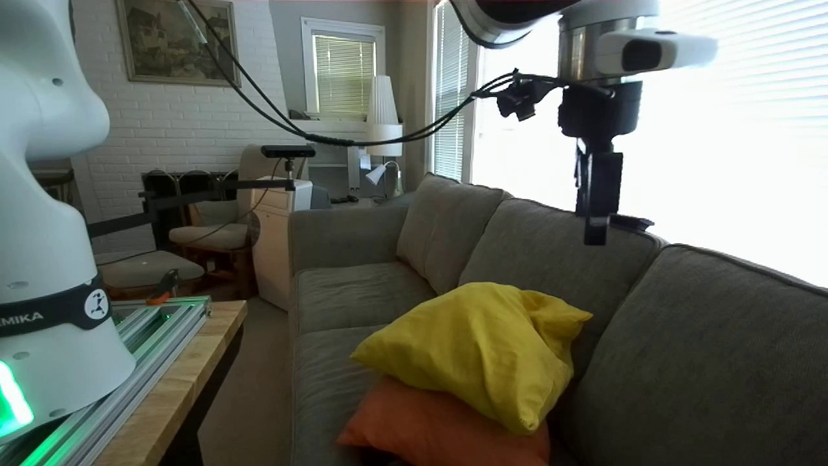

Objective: Move the pillows on the sofa

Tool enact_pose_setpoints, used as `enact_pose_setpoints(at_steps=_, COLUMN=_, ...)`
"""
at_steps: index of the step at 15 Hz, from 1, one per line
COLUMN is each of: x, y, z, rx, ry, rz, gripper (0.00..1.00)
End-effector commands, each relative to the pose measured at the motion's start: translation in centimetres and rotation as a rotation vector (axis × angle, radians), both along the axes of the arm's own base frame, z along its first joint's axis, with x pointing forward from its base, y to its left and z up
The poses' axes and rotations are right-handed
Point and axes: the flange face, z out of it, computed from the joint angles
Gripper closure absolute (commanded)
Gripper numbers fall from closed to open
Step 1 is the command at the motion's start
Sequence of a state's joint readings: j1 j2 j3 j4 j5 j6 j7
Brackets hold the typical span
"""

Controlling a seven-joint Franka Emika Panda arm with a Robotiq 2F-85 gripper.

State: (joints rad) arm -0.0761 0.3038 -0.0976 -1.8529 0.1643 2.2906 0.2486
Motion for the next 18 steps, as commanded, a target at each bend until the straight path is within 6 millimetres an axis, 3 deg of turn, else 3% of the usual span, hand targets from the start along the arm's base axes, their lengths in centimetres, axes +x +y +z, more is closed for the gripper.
enact_pose_setpoints(at_steps=1, x=0.6, y=-6.7, z=-1.9, rx=0.028, ry=-0.022, rz=-0.195, gripper=0.0)
enact_pose_setpoints(at_steps=4, x=0.8, y=-9.8, z=-4.6, rx=0.024, ry=-0.002, rz=-0.297, gripper=0.0)
enact_pose_setpoints(at_steps=9, x=1.3, y=-10.5, z=-11.0, rx=0.014, ry=0.075, rz=-0.358, gripper=0.0)
enact_pose_setpoints(at_steps=13, x=0.4, y=-12.4, z=-15.8, rx=-0.004, ry=0.132, rz=-0.419, gripper=0.0)
enact_pose_setpoints(at_steps=18, x=-1.2, y=-16.6, z=-20.4, rx=-0.092, ry=0.236, rz=-0.592, gripper=0.0)
